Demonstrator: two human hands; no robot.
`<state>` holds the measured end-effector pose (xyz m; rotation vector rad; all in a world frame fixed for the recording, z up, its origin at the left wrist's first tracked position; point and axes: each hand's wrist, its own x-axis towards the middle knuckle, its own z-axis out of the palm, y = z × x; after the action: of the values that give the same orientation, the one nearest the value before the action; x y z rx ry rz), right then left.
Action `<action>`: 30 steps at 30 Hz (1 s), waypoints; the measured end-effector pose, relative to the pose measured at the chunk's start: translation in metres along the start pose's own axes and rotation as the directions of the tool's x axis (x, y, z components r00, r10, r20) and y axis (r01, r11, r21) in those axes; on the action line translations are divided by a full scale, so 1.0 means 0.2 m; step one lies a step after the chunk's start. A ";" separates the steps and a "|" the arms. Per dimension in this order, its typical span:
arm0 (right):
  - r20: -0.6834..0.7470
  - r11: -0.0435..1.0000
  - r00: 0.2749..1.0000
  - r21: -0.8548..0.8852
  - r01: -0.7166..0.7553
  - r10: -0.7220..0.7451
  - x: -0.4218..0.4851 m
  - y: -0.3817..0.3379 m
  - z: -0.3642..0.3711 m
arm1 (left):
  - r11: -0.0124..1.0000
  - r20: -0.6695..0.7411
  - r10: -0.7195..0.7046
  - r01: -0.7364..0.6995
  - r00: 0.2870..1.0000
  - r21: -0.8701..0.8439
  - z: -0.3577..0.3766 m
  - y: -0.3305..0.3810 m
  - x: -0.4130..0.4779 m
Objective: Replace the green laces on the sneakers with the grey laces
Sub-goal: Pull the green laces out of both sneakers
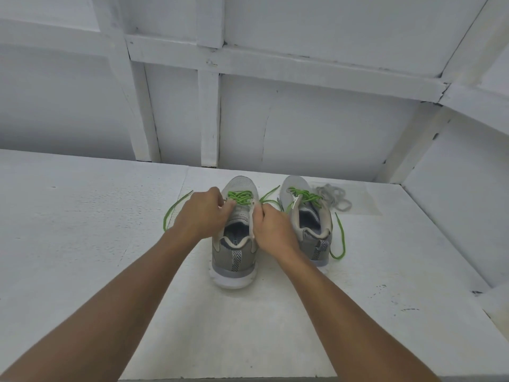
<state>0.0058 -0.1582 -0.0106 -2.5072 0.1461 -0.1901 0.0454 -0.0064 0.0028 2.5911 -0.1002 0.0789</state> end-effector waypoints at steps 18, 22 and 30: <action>0.208 0.783 0.868 -0.376 0.496 -0.450 0.23 -0.17 -0.02 | 0.835 -0.164 -0.125 0.015 0.979 -0.550 0.16 -0.06 -0.09; 0.226 0.746 0.872 -0.452 0.489 -0.434 0.25 -0.18 0.02 | 0.831 -0.171 -0.134 0.017 0.976 -0.556 0.17 -0.07 -0.09; 0.077 0.770 0.951 -0.569 0.289 -0.300 0.34 -0.20 -0.17 | 0.833 -0.179 -0.139 0.017 0.974 -0.554 0.18 -0.09 -0.08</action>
<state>0.0697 -0.1553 0.0471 -3.1326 -0.2268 -0.3405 0.0316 -0.0089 -0.0384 1.9888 0.0577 0.2580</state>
